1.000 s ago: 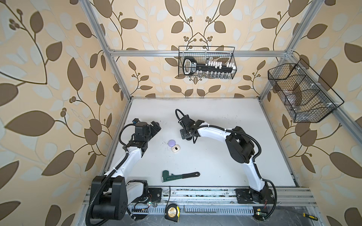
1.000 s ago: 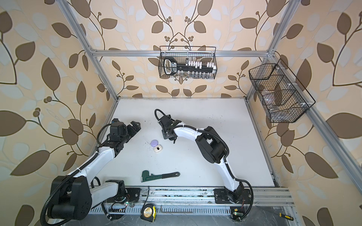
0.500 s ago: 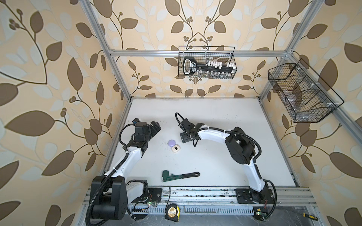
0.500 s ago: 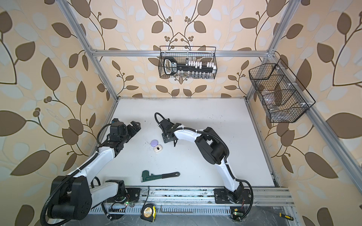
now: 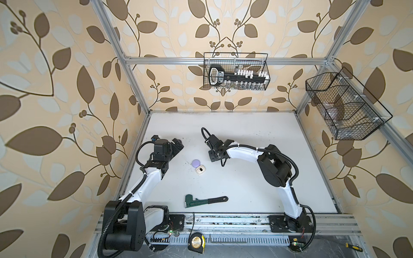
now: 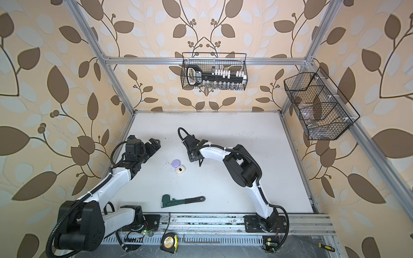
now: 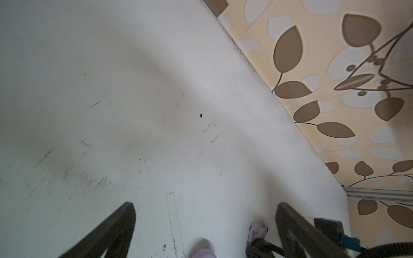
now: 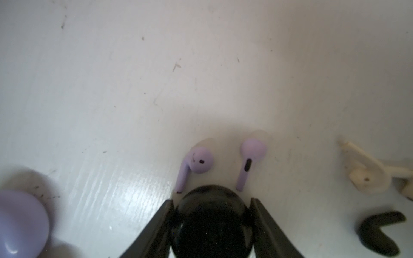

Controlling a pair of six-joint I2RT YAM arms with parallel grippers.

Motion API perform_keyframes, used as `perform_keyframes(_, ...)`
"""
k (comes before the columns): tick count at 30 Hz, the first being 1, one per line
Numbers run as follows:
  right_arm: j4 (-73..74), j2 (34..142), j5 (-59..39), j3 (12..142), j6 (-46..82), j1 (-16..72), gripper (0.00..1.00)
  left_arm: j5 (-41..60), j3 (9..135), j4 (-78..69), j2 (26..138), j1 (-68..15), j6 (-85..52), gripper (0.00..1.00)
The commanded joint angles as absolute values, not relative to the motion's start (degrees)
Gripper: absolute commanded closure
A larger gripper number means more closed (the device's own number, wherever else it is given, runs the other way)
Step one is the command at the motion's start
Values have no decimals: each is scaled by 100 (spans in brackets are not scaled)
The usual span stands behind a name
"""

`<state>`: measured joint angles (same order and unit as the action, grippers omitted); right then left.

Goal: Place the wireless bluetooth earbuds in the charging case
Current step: 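Lower the right gripper and close it on the black case, then lift the black case with the right gripper while the left gripper reaches toward it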

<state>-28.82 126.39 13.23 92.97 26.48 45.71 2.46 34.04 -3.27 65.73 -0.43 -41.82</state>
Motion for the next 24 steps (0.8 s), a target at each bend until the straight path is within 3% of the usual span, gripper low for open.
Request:
perform_keyframes(1,-3051,12552,1301,9132,2602,4567,54,199,3588,-515,6535,-73,-4042,1)
perform_keyframes(11,-2655,11825,1075,8745,2173,4505,64,555,3564,-723,6422,-97,-4011,1)
perform_keyframes(20,-827,9172,1154,6631,1174,4579,63,1005,3523,-896,5776,-286,-4116,1)
perform_keyframes(24,208,7829,1135,5576,536,4905,65,809,3635,-1077,5616,-1042,-3900,1)
